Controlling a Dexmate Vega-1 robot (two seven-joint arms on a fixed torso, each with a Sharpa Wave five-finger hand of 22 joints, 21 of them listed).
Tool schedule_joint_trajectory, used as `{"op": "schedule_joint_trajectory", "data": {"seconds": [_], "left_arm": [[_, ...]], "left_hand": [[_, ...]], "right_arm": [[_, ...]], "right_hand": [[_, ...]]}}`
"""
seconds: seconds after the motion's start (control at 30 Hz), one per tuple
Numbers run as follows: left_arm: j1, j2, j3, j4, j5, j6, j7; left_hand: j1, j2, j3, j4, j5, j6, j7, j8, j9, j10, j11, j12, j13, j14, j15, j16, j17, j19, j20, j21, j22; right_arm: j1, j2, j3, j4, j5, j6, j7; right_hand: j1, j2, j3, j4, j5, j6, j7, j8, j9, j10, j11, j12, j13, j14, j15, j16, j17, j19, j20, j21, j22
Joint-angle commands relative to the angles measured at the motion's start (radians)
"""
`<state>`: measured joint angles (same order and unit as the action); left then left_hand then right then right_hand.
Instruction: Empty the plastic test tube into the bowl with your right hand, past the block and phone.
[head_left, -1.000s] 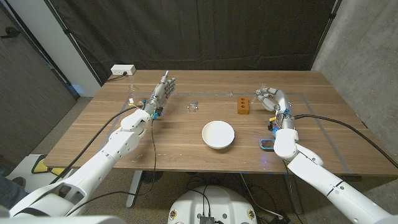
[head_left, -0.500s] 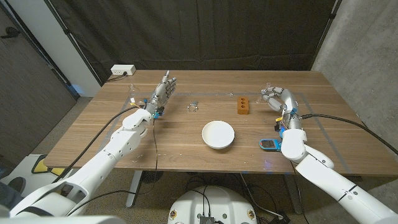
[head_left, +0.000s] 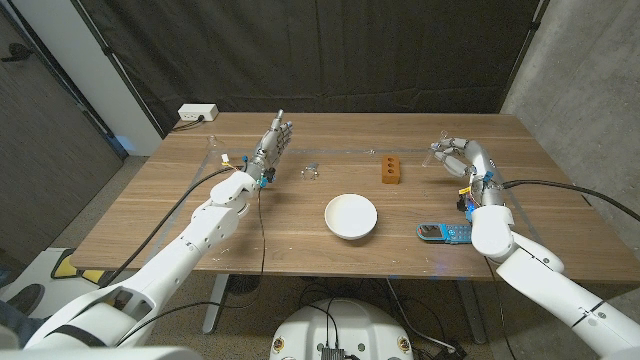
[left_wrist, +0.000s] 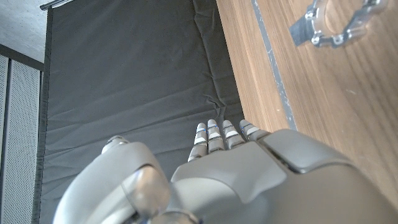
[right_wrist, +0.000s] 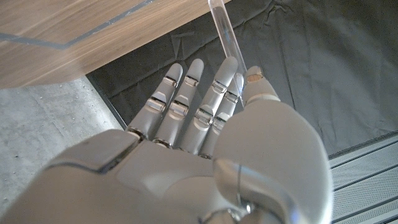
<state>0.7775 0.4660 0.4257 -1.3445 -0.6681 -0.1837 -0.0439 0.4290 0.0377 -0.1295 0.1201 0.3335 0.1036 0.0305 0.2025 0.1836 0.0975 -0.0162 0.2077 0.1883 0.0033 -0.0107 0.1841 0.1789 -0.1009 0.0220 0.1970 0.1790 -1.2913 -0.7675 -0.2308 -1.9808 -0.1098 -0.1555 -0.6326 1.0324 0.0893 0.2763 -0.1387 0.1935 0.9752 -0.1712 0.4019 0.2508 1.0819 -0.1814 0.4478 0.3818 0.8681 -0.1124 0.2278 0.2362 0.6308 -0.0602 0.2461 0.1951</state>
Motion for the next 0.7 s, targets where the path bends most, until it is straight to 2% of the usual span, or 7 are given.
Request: {"op": "schedule_joint_trajectory", "data": {"seconds": [0.03, 0.13, 0.3, 0.7], "left_arm": [[-0.018, -0.011, 0.019, -0.007, 0.016, 0.009, -0.001], [0.006, 0.033, 0.006, -0.076, 0.02, 0.046, 0.025], [0.037, 0.075, -0.014, -0.13, 0.013, 0.06, 0.027], [0.082, 0.133, -0.038, -0.177, -0.007, 0.058, -0.007]], "left_hand": [[-0.001, 0.008, -0.008, -0.002, -0.004, 0.008, 0.001, -0.002, 0.005, 0.004, -0.002, -0.003, 0.003, -0.006, -0.001, 0.004, 0.004, -0.006, 0.004, 0.002, 0.005], [-0.001, 0.009, -0.009, -0.002, -0.004, 0.01, 0.001, -0.002, 0.005, 0.004, 0.001, -0.003, 0.003, -0.005, -0.002, 0.004, 0.004, -0.006, 0.004, 0.002, 0.006], [0.0, 0.01, -0.01, -0.002, -0.004, 0.01, 0.002, -0.001, 0.005, 0.006, 0.002, -0.003, 0.003, -0.005, -0.001, 0.004, 0.004, -0.005, 0.002, 0.003, 0.006], [0.003, 0.014, -0.011, -0.003, -0.004, 0.013, 0.003, -0.001, 0.005, 0.008, 0.0, -0.002, 0.003, -0.004, 0.001, 0.004, 0.004, -0.005, 0.0, 0.004, 0.006]], "right_arm": [[-0.081, -0.055, 0.057, -0.1, -0.062, -0.085, 0.009], [-0.106, -0.062, 0.054, -0.15, -0.107, -0.141, 0.002], [-0.131, -0.069, 0.037, -0.207, -0.177, -0.213, -0.001], [-0.149, -0.097, -0.034, -0.304, -0.338, -0.366, 0.03]], "right_hand": [[-0.012, 0.034, 0.015, 0.014, 0.004, 0.033, -0.017, 0.035, 0.012, 0.003, 0.004, 0.008, 0.009, 0.009, -0.101, 0.002, 0.006, -0.003, -0.066, -0.005, 0.003], [-0.014, 0.035, 0.017, 0.014, 0.005, 0.033, -0.016, 0.037, 0.014, 0.002, 0.002, 0.009, 0.013, 0.013, -0.103, 0.004, 0.007, -0.003, -0.065, -0.005, 0.003], [-0.014, 0.032, 0.02, 0.01, 0.007, 0.04, -0.018, 0.039, 0.01, 0.001, -0.001, 0.013, 0.022, 0.02, -0.105, 0.006, 0.009, -0.003, -0.061, -0.005, 0.003], [-0.018, 0.027, 0.025, 0.005, 0.011, 0.046, -0.028, 0.042, 0.001, -0.003, -0.003, 0.018, 0.038, 0.023, -0.104, 0.007, 0.012, -0.003, -0.055, -0.006, 0.003]]}}
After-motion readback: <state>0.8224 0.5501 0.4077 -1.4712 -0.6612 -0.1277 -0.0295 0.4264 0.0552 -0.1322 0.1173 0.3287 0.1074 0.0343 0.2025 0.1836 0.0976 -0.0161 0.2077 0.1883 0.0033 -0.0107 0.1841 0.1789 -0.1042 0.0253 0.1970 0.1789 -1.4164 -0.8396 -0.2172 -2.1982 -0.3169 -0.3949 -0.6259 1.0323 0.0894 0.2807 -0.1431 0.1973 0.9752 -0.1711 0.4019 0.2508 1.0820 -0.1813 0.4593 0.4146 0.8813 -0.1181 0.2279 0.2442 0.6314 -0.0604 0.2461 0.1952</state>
